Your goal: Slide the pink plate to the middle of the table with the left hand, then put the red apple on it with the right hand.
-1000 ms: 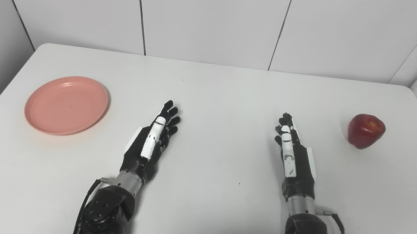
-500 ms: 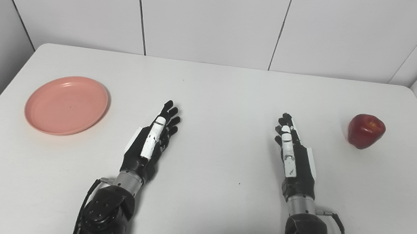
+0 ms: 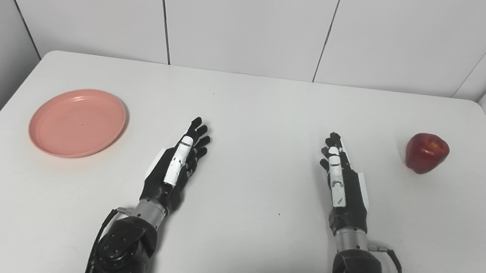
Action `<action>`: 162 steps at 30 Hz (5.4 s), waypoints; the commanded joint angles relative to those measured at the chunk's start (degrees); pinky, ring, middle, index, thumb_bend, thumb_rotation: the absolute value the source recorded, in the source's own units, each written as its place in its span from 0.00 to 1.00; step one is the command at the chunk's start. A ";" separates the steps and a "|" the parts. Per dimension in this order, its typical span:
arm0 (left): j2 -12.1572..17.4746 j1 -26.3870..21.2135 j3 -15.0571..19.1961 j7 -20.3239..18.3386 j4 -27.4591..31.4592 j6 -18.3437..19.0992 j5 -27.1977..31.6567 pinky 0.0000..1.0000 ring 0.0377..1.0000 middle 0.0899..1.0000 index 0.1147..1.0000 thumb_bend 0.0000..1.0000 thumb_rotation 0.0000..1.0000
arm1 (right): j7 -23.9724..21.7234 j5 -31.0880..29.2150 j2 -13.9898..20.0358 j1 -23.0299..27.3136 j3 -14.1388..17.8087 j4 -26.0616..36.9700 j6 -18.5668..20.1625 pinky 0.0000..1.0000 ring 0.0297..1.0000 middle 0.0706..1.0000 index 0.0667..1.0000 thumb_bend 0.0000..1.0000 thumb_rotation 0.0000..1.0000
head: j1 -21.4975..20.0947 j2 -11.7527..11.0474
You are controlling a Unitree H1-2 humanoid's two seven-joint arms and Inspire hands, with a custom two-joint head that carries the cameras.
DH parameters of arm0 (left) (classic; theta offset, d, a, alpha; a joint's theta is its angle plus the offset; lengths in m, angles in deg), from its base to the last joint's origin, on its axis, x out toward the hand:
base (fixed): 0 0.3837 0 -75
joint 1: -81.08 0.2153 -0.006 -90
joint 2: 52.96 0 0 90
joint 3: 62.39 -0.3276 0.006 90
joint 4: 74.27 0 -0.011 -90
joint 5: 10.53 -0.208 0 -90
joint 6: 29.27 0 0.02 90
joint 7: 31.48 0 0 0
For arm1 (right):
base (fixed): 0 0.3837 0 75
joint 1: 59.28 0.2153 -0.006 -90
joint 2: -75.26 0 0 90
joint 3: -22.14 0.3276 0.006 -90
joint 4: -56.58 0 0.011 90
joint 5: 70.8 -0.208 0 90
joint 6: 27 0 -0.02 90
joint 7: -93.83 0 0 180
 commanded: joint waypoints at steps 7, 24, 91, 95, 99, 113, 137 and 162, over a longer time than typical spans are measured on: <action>-0.68 -0.85 -0.17 -0.14 1.77 -1.11 0.35 1.00 0.98 0.99 0.99 0.43 1.00 | 0.27 0.12 -0.08 1.77 0.03 1.15 -2.56 0.93 0.93 0.94 0.94 0.22 1.00 | 0.10 0.09; -0.66 -0.76 -0.34 -0.28 2.19 -0.65 0.48 1.00 0.98 1.00 0.99 0.43 1.00 | 0.15 -0.05 -0.06 1.73 0.07 1.33 -2.37 0.94 0.93 0.94 0.93 0.22 1.00 | 0.24 0.05; -0.87 -0.75 -0.09 -0.39 1.90 -1.05 0.63 1.00 0.98 0.99 0.99 0.44 1.00 | 0.10 -0.59 0.29 1.73 -0.13 1.01 -2.89 0.95 0.93 0.93 0.93 0.22 1.00 | 0.65 -0.31; -0.86 -0.77 -0.16 -0.33 1.92 -1.13 0.43 1.00 0.98 0.99 0.99 0.44 1.00 | 0.14 -0.77 0.23 1.77 -0.05 0.76 -3.38 0.93 0.93 0.93 0.93 0.22 1.00 | 0.61 -0.31; -0.79 -0.74 -0.28 -0.37 2.05 -1.05 0.32 1.00 0.98 0.99 0.99 0.43 1.00 | 0.02 -0.71 0.33 1.68 -0.14 1.04 -3.24 0.94 0.93 0.94 0.93 0.22 1.00 | 0.61 -0.31; -1.07 -0.59 -0.32 -0.32 2.26 -1.15 0.47 1.00 0.98 0.99 0.99 0.44 1.00 | -0.11 -1.20 0.16 1.50 -0.08 1.72 -2.42 0.94 0.93 0.94 0.94 0.22 1.00 | 1.34 -0.51; -7.14 -0.66 -5.08 3.53 -5.78 -8.19 -5.97 0.99 0.97 0.98 0.97 0.42 1.00 | -5.37 -10.48 5.32 0.57 3.56 -1.95 -8.85 1.00 0.99 0.99 0.99 0.14 1.00 | 22.18 -11.81; -3.25 -4.37 -4.35 1.94 -0.94 -6.56 -6.97 0.94 0.92 0.94 0.93 0.38 1.00 | -4.04 -8.57 3.33 0.85 2.92 -0.96 -7.61 1.00 1.00 0.99 0.99 0.06 1.00 | 26.29 -15.15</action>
